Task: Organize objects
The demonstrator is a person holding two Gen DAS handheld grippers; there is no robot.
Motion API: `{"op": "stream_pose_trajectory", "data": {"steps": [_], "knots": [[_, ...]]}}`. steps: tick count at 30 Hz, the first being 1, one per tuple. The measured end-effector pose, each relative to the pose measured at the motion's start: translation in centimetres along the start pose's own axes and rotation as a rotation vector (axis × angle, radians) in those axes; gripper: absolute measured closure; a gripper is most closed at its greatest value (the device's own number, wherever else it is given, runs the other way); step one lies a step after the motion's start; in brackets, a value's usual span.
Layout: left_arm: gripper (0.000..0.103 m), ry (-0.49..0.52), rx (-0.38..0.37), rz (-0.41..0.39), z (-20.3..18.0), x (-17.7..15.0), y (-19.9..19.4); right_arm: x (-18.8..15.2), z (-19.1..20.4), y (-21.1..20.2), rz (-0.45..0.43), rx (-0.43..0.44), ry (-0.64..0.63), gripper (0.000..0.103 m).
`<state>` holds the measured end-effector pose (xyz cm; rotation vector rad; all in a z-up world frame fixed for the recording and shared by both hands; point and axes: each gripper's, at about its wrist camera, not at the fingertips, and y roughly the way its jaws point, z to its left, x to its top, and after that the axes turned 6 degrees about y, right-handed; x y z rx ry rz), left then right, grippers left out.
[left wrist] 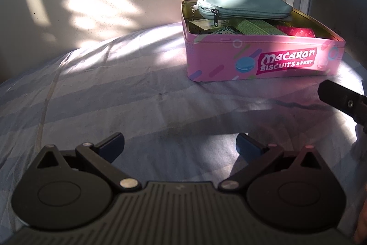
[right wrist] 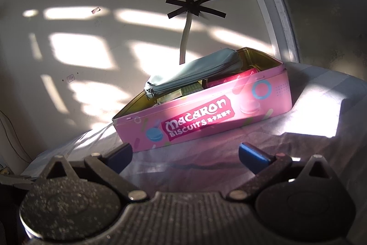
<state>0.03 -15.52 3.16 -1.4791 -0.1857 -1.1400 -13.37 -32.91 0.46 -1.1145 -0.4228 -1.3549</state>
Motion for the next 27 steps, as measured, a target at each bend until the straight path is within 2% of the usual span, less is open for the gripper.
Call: {"op": "stream_pose_trajectory", "data": {"steps": [21, 27], "knots": [[0.000, -0.009, -0.013, 0.023, 0.02, -0.02, 0.49, -0.02, 0.01, 0.09, -0.001, -0.002, 0.000, 0.001], [0.000, 0.017, -0.013, -0.002, -0.20, 0.03, 0.25, -0.08, 0.04, 0.23, -0.004, -0.004, -0.006, 0.001]]}}
